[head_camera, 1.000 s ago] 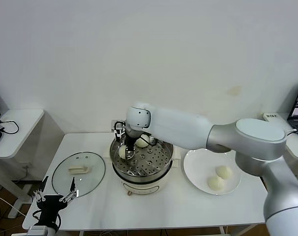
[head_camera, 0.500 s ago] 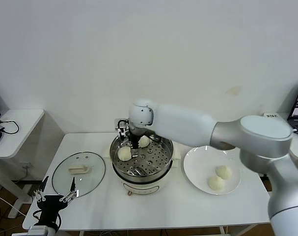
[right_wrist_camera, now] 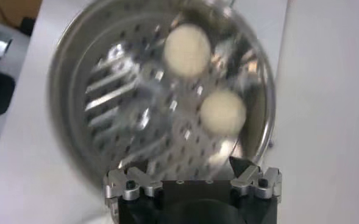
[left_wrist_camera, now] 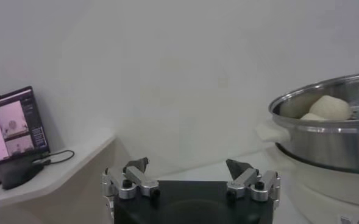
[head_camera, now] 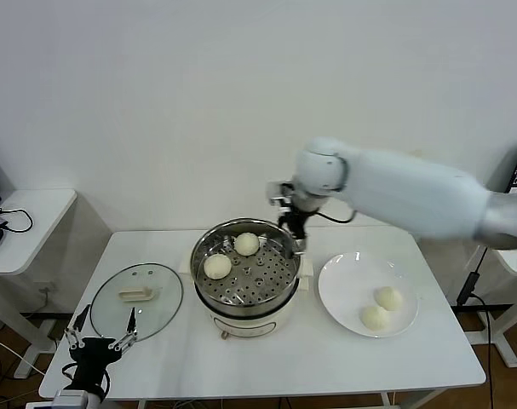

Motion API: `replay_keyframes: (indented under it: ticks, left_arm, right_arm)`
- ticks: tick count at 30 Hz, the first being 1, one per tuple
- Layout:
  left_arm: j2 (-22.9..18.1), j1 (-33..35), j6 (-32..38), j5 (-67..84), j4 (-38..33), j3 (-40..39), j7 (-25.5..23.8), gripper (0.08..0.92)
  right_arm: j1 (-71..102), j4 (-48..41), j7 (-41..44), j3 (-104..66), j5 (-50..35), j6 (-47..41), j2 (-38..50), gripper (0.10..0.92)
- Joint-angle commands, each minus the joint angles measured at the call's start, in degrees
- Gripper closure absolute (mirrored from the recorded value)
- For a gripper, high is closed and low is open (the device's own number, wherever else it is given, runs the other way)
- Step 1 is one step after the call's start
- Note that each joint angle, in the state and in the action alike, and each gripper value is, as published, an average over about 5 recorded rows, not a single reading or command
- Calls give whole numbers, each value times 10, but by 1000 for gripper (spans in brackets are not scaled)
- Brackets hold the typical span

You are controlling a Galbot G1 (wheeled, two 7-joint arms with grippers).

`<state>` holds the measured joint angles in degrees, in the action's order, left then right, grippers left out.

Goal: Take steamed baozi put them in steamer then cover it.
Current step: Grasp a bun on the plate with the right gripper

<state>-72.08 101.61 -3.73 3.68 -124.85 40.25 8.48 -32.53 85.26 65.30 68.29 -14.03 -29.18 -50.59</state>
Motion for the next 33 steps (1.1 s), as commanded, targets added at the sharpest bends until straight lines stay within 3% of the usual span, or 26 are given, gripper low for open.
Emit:
replay_keyframes:
  ticks: [1,12,19,33]
  left_arm:
    - [-1,0,0,-2,0,-4,0,177]
    - [-6,0,-1,-10,3,-12,0,177]
    - [-10,5,-1,-13,2,-8,0,177]
    - [-20,11,0,-16,5,-5,1,177]
  right_arm:
    - [8,98,41,2,60,52,191,202]
    - [236,74,35,-139,185,112,262,203]
    - [356,20,20,-213,229,125,232,203]
    - [403,-46,8,-248,251,128,165,202]
